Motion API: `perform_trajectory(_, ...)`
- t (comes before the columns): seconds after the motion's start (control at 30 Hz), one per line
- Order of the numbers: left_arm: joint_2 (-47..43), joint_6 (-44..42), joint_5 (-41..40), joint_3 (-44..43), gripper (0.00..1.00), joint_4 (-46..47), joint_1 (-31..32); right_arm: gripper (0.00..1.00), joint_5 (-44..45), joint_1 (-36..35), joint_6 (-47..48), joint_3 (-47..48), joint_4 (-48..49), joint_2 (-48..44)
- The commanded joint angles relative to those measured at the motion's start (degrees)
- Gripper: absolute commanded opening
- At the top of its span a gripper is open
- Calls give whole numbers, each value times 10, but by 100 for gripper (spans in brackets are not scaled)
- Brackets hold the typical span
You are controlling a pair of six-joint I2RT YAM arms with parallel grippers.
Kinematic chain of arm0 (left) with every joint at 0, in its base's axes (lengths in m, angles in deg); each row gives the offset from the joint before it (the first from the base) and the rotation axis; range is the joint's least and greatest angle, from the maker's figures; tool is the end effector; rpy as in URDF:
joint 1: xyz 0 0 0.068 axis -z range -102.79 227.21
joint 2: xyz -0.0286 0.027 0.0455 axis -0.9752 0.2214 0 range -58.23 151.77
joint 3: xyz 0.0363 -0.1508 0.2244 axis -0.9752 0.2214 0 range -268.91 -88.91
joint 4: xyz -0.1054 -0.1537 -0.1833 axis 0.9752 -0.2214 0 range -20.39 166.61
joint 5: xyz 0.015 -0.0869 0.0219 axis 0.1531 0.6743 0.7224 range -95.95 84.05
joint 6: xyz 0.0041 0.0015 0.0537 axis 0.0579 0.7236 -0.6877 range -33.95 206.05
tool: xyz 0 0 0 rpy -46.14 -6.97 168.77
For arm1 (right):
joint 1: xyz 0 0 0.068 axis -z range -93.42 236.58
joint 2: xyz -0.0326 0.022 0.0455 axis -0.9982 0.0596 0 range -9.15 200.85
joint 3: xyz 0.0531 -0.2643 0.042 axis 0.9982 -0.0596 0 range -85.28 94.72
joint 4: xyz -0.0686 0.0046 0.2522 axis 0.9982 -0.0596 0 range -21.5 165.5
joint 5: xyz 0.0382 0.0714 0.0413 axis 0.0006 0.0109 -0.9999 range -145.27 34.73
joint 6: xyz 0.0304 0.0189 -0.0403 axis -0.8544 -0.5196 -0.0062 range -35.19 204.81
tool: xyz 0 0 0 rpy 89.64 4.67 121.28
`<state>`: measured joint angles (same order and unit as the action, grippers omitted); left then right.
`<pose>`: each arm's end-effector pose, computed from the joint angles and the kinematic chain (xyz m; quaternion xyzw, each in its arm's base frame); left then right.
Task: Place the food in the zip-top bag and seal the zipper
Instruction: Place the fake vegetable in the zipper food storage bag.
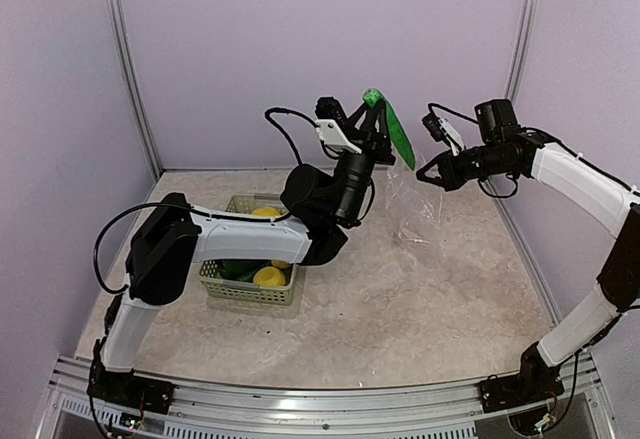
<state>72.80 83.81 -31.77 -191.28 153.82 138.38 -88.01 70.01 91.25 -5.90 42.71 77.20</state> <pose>0.2581 -0.4368 0.3273 0.0035 0.4033 -0.3797 0.8326 0.3142 0.1135 0.3403 -0.2905 0.8274 0.2902 0.3831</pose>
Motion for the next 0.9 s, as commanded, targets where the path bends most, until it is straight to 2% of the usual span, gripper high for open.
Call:
perform_trajectory(0.0, 11, 33, -19, -22, 0, 40, -1, 0, -2, 3, 4, -4, 7, -20)
perform_trajectory(0.23, 59, 30, -28, -55, 0, 38, 8, 0, -51, 12, -20, 8, 13, -33)
perform_trajectory(0.47, 69, 43, -43, -40, 0, 25, 13, 0, -97, 28, -36, 1, 30, -43)
perform_trajectory(0.6, 88, 49, -32, -62, 0, -34, 13, 0, -98, 28, -34, 0, 32, -45)
perform_trajectory(0.7, 105, 44, -39, -90, 0, -122, 14, 0, -49, 28, -24, 2, 29, -50)
perform_trajectory(0.83, 110, 76, -33, -81, 0, -208, 14, 0, 5, 30, -14, 0, 36, -61)
perform_trajectory(0.87, 108, 84, -24, -80, 5, -232, 13, 0, 13, 30, -13, 0, 38, -63)
